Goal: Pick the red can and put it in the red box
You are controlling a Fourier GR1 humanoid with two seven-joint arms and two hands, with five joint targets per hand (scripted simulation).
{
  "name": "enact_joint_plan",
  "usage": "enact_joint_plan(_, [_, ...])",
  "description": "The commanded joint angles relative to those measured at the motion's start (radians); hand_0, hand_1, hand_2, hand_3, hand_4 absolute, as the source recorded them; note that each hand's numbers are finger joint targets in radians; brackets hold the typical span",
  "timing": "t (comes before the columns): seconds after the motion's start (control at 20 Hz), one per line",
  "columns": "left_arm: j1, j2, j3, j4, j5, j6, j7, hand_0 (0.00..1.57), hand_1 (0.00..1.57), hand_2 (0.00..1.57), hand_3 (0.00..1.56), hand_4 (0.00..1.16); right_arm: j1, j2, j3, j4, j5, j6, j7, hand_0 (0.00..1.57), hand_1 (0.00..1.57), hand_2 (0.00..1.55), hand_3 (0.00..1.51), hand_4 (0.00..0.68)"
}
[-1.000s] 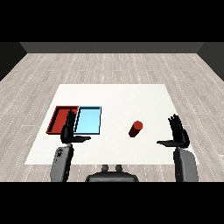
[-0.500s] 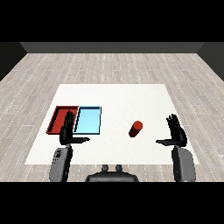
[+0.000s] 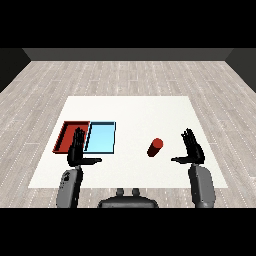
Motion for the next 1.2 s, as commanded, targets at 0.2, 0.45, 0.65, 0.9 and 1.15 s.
enact_joint_plan(0.2, [-0.051,0.0,0.023,0.095,0.013,-0.012,-0.053,0.0,0.0,0.0,0.0,0.0,-0.083,0.053,0.055,0.059,0.03,-0.045,0.027,0.0,0.0,0.0,0.0,0.0])
enact_joint_plan(0.45, [-0.027,0.022,0.016,-0.044,0.029,-0.007,0.082,0.0,0.0,0.0,0.0,0.0,-0.139,0.066,0.07,0.183,0.044,-0.037,-0.001,0.0,0.0,0.0,0.0,0.0])
enact_joint_plan(0.65, [-0.019,-0.019,-0.009,0.008,0.004,0.008,-0.002,0.0,0.0,0.0,0.0,0.0,-0.118,0.11,0.097,0.203,0.052,-0.044,-0.04,0.0,0.0,0.0,0.0,0.0])
enact_joint_plan(0.9, [0.01,-0.001,0.011,-0.046,0.023,0.006,0.03,0.0,0.0,0.0,0.0,0.0,-0.056,0.134,0.114,0.135,0.024,-0.05,-0.013,0.0,0.0,0.0,0.0,0.0])
enact_joint_plan(1.15, [0.003,-0.003,0.014,0.021,0.027,-0.016,-0.026,0.0,0.0,0.0,0.0,0.0,-0.153,0.122,0.125,0.342,0.092,-0.053,-0.12,0.0,0.0,0.0,0.0,0.0])
